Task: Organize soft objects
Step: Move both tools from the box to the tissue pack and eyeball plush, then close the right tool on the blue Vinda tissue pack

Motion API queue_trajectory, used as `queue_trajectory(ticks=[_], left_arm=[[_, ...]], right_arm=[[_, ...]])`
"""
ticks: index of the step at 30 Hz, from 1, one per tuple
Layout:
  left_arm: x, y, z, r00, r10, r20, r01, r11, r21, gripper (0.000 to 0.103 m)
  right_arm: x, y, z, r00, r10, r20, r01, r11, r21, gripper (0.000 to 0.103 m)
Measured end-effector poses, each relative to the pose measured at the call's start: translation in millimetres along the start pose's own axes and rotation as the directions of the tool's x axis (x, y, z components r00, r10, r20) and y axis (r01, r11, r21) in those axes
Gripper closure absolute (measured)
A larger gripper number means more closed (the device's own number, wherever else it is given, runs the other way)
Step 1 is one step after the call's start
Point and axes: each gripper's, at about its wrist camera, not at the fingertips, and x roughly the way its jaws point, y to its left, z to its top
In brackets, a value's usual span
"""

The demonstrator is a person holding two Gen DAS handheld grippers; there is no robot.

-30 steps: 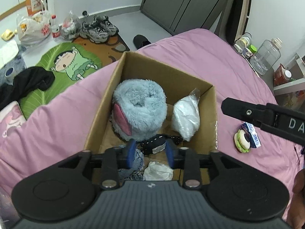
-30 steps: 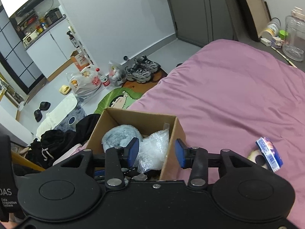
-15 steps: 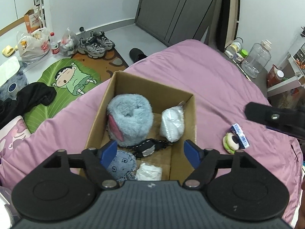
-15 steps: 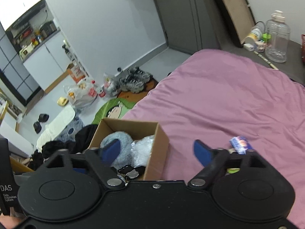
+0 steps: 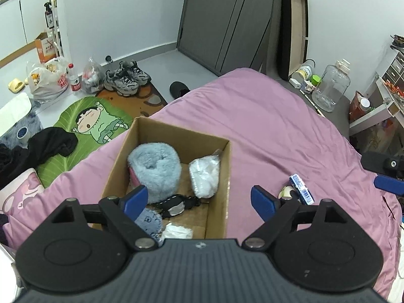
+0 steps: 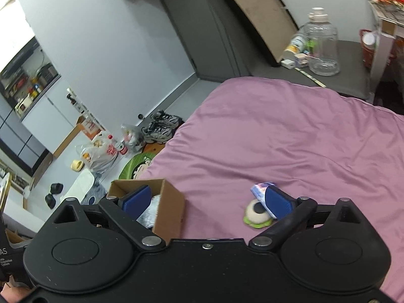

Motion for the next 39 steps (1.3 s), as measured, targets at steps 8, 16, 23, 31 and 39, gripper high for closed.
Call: queue_trajectory(ticks=[8,16,23,31,39], left_arm=[[4.2,-35.3,-7.9,1.0,0.001,0.006,-0.001,1.0,0.012,0.016],[15.8,-63.2,-18.4,1.0,-0.018,-0.021,0.018,1.0,0.023,0.016],[37.2,-82.8,-26.6,0.999,0.035,-0.036,-0.033,0.999,0.029,0.016],[63.9,-108.8,-36.2,0.996,0.062,-0.061,-0.059,0.998,0.037,0.016],[86.6,-121.7,-37.0,0.995,0.068,-0.077,-0.065,0.997,0.031,0.019]], right_arm=[[-5.9,-34.6,-2.9,1.0,-0.005,0.003,0.005,0.999,0.036,0.006],[6.7,-58.5,-7.9,1.0,-0.014,-0.028,0.015,0.999,0.042,0.006],[17.5,-77.1,-9.6,0.998,0.009,-0.056,-0.006,0.998,0.058,0.006],[43.4,-101.6,-10.1,0.994,0.026,-0.106,-0.019,0.997,0.07,0.006],[78.9,-118.5,-13.1,0.985,0.039,-0.17,-0.027,0.997,0.073,0.007]])
